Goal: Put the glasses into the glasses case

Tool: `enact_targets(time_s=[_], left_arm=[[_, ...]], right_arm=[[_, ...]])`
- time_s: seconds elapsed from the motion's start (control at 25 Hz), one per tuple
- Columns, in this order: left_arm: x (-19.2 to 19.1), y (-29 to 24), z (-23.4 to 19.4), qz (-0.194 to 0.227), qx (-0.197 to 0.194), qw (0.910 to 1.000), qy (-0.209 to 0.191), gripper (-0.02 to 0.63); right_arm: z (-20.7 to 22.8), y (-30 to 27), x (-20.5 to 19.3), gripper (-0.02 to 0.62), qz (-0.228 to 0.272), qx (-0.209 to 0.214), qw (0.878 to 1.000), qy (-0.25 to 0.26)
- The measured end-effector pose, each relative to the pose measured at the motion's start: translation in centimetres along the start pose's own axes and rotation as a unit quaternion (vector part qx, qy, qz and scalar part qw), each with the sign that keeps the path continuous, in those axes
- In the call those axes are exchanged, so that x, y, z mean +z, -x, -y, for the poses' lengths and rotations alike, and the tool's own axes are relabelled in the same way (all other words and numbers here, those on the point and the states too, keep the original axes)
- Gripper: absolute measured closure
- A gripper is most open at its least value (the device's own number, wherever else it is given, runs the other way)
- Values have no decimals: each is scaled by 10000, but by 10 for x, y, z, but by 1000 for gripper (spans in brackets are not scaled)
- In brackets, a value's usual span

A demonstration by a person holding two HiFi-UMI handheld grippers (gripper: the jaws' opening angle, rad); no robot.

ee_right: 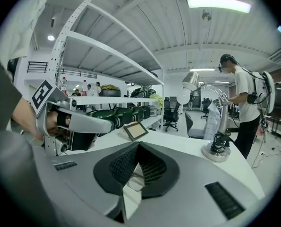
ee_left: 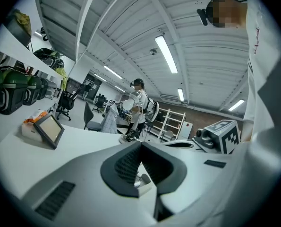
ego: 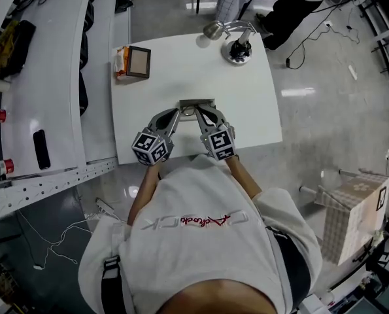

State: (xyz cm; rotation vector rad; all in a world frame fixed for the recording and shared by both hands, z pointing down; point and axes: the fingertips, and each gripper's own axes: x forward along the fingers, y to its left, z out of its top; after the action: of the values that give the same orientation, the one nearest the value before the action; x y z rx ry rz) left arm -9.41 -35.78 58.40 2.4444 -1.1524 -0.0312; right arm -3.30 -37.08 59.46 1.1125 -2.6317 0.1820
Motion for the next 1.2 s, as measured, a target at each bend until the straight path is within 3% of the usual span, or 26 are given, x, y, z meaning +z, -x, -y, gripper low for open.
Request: enact_targets(time_s=[0.8, 1.2], left_arm=[[-50, 89, 69, -27, -513, 9987, -70, 581], [-85, 150, 100, -67, -425, 9991, 14, 581]], right_arm=[[-92, 88, -23, 575, 13, -553, 9985, 55], [-147, 131, -40, 575, 20, -498, 9988, 5]])
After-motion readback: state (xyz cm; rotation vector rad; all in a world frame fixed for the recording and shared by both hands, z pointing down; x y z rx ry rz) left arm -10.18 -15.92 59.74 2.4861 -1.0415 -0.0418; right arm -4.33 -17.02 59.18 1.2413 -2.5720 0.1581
